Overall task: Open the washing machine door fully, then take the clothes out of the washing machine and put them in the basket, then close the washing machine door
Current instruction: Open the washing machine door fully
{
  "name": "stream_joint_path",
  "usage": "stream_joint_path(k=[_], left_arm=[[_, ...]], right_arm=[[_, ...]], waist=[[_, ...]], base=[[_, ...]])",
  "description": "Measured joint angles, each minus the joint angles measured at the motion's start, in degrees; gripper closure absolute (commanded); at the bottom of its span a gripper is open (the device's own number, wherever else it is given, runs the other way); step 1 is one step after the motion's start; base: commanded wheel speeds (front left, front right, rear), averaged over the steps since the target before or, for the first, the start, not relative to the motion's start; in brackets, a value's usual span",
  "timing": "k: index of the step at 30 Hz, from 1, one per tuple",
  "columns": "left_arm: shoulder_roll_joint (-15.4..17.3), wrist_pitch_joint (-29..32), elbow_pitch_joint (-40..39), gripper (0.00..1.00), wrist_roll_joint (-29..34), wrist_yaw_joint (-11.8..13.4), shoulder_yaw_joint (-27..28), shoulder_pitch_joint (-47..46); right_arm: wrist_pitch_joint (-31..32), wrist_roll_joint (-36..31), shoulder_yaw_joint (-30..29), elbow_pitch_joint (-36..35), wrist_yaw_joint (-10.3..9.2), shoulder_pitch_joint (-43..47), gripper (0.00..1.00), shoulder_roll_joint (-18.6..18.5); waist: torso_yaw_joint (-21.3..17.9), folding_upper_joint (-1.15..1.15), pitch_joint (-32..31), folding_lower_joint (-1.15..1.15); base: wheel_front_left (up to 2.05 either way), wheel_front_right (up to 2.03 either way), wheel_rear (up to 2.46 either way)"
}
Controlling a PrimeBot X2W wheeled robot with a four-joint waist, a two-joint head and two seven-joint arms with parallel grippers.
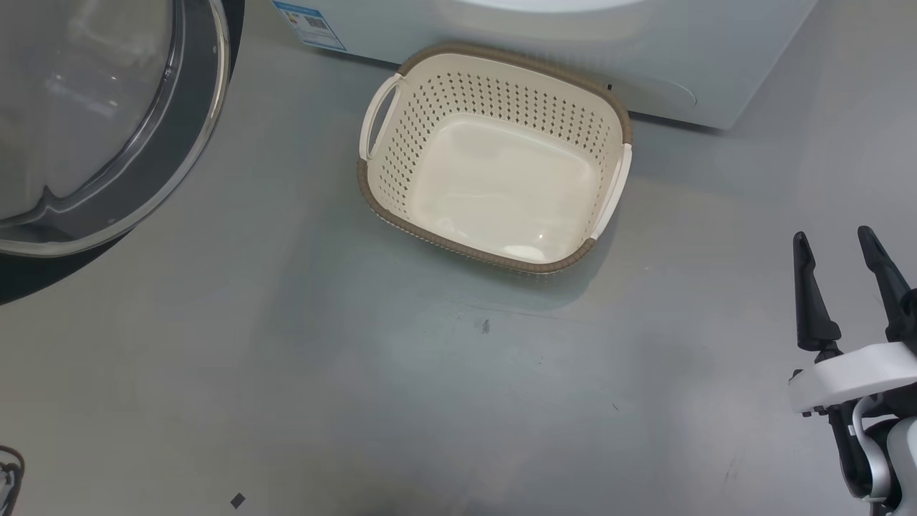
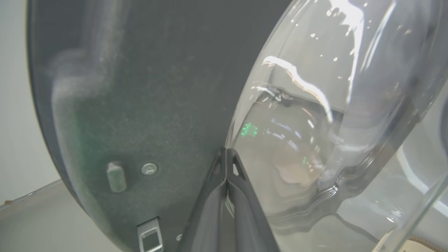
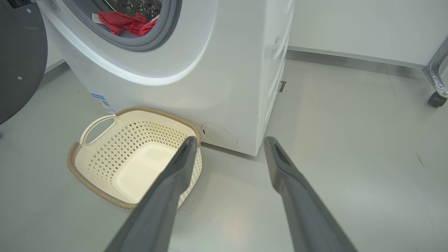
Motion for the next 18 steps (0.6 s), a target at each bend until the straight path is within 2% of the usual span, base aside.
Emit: stream_joint_path(k=[18], left_arm=[[-2.8, -0.1, 0.6, 1.0, 5.9, -2.3, -5.0, 2.1]], right_arm=[[-3.3, 1.2, 0.9, 4.0, 0.01, -0.4, 0.0, 4.0]], waist=[[-0.5, 0.0, -6.9, 0.0]], base=[[0.0, 0.0, 0.0]])
